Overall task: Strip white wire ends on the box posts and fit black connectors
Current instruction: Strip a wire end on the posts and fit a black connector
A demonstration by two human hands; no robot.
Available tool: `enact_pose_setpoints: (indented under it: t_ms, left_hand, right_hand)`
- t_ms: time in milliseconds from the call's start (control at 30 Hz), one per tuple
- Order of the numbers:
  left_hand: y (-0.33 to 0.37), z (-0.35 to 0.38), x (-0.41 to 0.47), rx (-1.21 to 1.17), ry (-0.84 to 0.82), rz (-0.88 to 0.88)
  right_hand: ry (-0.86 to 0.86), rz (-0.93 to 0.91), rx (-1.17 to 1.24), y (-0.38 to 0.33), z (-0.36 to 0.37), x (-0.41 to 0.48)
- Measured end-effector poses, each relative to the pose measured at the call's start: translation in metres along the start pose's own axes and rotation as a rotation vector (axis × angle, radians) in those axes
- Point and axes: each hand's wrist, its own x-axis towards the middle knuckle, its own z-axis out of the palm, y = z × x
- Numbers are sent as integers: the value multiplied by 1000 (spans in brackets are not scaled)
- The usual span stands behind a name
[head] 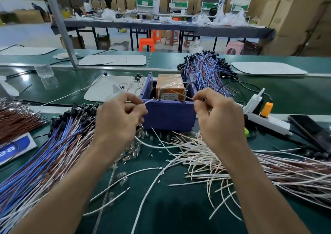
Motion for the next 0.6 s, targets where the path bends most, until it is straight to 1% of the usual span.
enact_pose_setpoints:
  t_ms: [133,267,433,600]
  left_hand:
    - [8,9,10,101,75,25]
    - [-4,19,14,65,169,10]
    - [-8,31,17,-65,187,-70]
    - [-8,39,16,-77,166,-74]
  right_hand:
    - [-18,45,26,14,3,12]
    - [32,70,43,23,13,8]
    - [69,97,78,30,20,6]
    - [100,122,72,29,17,5]
